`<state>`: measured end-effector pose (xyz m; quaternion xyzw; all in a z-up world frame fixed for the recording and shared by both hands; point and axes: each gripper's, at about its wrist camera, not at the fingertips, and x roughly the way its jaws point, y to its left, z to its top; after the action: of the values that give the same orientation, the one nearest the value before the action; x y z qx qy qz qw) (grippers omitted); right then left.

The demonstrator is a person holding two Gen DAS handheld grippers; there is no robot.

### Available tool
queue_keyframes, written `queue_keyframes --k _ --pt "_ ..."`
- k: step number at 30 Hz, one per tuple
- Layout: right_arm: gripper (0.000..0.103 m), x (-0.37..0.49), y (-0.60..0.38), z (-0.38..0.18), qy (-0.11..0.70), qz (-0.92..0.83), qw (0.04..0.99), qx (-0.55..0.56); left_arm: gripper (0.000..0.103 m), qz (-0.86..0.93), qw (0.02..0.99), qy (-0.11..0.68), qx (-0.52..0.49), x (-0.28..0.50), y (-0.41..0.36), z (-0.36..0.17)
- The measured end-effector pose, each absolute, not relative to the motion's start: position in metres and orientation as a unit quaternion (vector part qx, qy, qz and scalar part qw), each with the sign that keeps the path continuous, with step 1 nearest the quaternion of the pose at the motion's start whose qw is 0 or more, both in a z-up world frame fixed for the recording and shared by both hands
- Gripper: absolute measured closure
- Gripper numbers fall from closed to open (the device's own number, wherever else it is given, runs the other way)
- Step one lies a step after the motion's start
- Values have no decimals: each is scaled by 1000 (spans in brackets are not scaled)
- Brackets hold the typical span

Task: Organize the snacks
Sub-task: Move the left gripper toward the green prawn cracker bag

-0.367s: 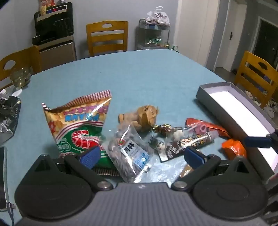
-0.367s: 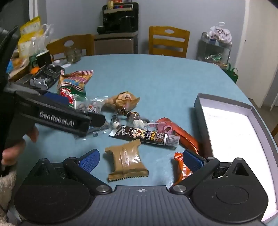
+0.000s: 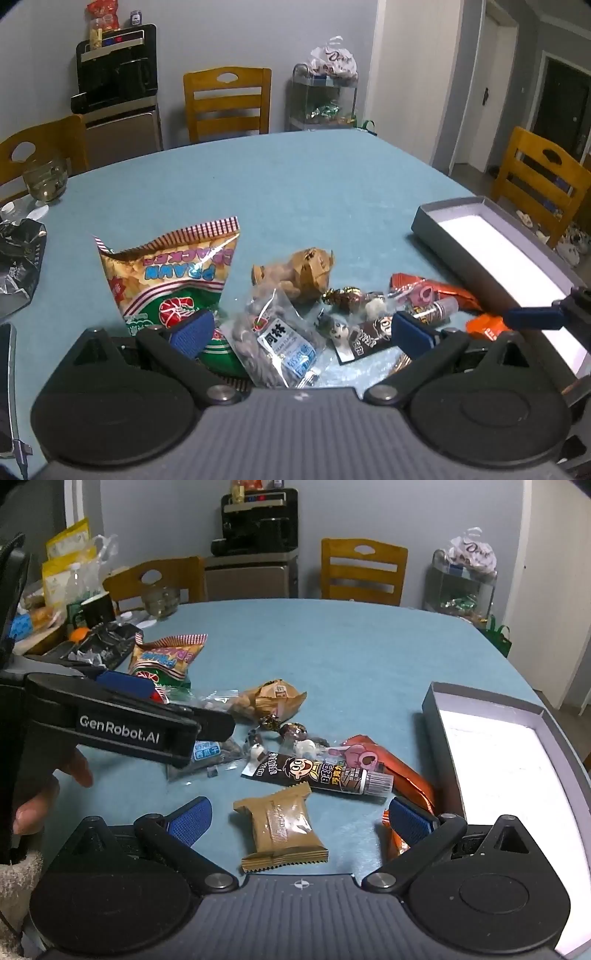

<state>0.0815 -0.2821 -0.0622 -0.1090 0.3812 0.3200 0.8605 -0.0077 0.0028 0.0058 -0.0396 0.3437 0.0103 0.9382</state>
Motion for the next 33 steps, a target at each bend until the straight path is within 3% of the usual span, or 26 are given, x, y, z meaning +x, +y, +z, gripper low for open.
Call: queue_keyframes --k 20,33 --pt "0 55 -316 -53 387 325 857 -99 0 20 937 348 -9 -5 -7 -1" --pt "0 53 -312 -54 388 331 854 -106 0 91 944 315 -33 -13 32 15"
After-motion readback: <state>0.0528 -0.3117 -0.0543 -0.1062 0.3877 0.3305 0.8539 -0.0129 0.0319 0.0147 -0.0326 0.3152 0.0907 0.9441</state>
